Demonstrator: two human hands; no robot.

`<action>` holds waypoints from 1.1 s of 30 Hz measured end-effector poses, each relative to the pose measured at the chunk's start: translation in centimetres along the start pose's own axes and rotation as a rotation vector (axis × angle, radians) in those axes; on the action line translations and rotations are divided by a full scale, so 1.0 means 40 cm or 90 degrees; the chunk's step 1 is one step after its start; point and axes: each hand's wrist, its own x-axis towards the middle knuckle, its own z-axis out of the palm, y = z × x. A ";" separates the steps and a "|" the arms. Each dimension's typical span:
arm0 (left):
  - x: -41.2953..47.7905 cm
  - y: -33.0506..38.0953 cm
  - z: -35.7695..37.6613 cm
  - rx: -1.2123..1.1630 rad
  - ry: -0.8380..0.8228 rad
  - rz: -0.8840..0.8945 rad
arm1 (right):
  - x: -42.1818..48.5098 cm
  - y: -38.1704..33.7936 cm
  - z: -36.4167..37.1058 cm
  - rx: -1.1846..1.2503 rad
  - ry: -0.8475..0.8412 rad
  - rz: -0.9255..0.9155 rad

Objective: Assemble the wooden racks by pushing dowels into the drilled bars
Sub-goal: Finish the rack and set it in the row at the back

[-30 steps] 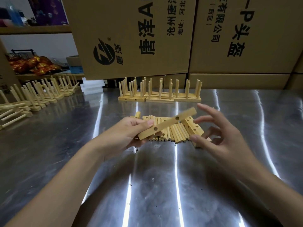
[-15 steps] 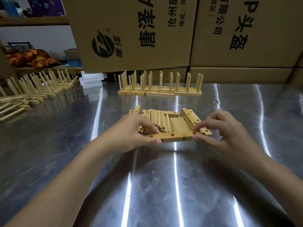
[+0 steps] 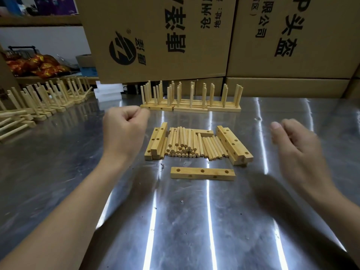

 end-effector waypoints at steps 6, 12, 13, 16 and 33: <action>-0.018 -0.082 0.024 0.149 0.015 0.019 | -0.003 0.048 0.029 0.023 -0.024 0.060; -0.026 -0.119 0.050 0.308 -0.155 0.139 | 0.007 0.093 0.037 0.011 -0.011 0.125; -0.027 -0.123 0.054 0.337 -0.195 0.153 | 0.007 0.097 0.037 0.014 -0.008 0.138; -0.023 -0.133 0.056 0.408 -0.281 0.169 | 0.011 0.104 0.034 0.012 0.011 0.155; -0.016 -0.024 0.047 -0.098 -0.078 -0.025 | -0.001 0.063 0.037 0.013 0.004 0.088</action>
